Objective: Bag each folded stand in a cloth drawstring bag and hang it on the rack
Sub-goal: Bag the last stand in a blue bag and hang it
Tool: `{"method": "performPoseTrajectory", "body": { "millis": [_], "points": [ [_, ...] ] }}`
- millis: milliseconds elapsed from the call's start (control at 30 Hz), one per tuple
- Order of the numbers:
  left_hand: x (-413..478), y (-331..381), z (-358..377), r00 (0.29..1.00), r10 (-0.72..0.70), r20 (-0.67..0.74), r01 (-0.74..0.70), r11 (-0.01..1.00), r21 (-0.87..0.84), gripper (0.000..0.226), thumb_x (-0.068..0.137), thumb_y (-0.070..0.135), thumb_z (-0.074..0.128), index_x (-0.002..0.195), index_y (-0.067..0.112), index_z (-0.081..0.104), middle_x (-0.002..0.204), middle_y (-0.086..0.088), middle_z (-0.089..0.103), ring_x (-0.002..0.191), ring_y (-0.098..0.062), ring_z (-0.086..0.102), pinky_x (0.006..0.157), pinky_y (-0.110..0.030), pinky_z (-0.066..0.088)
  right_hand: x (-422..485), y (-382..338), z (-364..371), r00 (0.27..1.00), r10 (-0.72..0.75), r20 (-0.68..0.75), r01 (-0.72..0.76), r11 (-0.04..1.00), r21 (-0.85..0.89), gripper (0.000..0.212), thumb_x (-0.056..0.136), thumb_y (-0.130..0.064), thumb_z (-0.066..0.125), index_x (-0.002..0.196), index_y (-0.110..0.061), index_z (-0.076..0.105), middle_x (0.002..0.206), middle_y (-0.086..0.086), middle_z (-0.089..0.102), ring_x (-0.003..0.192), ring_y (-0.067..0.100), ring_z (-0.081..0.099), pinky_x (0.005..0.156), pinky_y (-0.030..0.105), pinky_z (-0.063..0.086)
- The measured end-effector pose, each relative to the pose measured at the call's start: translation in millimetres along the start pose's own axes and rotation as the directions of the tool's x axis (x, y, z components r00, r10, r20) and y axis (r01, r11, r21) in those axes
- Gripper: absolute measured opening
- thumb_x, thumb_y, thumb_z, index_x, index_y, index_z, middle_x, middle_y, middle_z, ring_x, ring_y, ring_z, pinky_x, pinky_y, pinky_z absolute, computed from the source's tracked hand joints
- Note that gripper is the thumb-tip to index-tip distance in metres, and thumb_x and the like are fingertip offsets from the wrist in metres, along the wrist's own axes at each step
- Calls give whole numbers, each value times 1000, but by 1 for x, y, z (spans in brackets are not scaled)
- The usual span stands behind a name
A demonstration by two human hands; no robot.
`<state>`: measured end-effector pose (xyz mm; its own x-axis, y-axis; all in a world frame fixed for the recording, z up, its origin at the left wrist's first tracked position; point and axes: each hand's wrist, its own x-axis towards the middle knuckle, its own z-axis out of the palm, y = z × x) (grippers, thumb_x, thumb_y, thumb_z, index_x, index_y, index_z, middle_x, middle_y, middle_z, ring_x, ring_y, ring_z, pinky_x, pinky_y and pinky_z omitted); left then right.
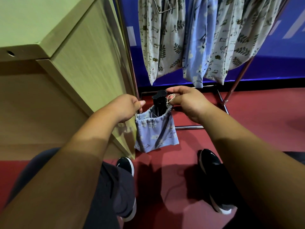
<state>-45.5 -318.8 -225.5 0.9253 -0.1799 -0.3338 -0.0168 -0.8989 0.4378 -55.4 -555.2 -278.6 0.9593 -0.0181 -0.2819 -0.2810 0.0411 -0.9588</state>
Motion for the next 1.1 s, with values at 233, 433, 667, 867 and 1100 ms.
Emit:
{"method": "performPoseTrajectory", "body": {
  "millis": [233,433,667,867,1100],
  "points": [
    [1,-9,-6,987,-68,142,38,978,204,41,91,58,74,87,16,72,69,-1,61,65,-16,55,59,-29,38,4,6,1,998,-23,-51,19,997,-71,28,91,8,69,107,-12,77,94,8,77,85,22,69,89,43,61],
    [3,-12,-6,989,-67,132,42,982,187,36,90,53,79,84,18,71,65,1,59,62,-15,54,59,-28,38,7,6,3,988,-70,-134,53,991,-127,13,91,2,76,102,-5,78,89,11,76,73,17,69,72,30,61],
    [4,-16,-7,991,-69,113,49,984,171,33,92,50,77,85,19,71,70,0,62,69,-17,56,62,-29,39,7,7,7,994,-41,-97,37,999,-39,13,107,-7,62,102,-5,74,84,14,74,66,18,72,65,31,59],
    [2,-15,-11,993,-95,67,83,983,164,45,95,55,71,79,13,72,61,-4,54,62,-21,53,64,-30,38,1,7,6,991,-77,-113,67,994,-92,17,111,-16,55,100,-16,68,67,3,67,49,14,54,48,26,42],
    [-2,-11,-10,980,-113,162,126,989,-73,54,85,65,75,74,12,79,60,-9,51,47,-24,49,58,-28,46,-8,1,3,980,-75,-184,51,990,-131,30,111,-38,57,93,-18,71,67,5,58,44,10,48,47,20,38]
  ]
}}
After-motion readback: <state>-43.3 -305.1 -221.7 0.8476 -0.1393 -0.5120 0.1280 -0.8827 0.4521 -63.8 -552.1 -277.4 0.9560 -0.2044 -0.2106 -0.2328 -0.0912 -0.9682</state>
